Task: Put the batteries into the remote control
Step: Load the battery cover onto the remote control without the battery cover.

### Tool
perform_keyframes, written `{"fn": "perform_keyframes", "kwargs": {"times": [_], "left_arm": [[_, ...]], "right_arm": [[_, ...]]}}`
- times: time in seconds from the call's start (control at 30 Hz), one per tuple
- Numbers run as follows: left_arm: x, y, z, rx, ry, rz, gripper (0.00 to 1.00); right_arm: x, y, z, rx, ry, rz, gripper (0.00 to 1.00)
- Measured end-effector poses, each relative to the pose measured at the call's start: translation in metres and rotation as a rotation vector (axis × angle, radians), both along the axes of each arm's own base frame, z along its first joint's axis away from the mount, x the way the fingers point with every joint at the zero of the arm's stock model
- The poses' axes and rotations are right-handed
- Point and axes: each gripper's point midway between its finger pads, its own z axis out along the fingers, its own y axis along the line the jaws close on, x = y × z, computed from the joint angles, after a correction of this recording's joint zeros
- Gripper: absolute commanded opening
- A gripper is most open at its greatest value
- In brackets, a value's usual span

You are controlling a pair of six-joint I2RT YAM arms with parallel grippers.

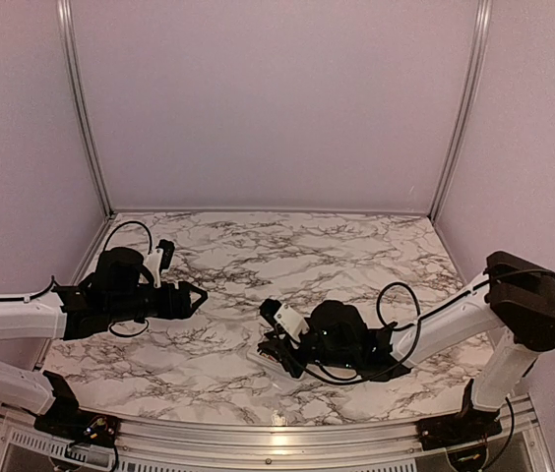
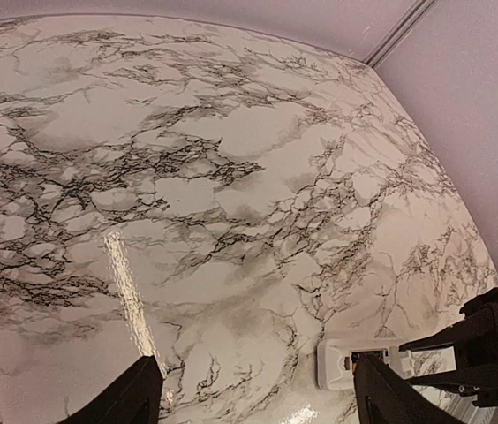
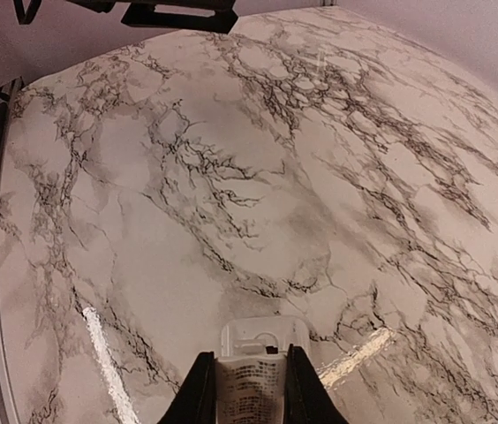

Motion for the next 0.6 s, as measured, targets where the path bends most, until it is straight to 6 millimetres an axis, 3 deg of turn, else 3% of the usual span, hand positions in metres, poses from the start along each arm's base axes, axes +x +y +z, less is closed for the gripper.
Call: {"fn": "perform_keyframes", "kwargs": {"times": [0.6], "left_arm": [[0.000,0.000,0.001,-0.001,-0.001,0.000,0.80]], "right_arm": [[0.002,-0.002,-0.017,-0.048,-0.023,0.005,0.00]]}}
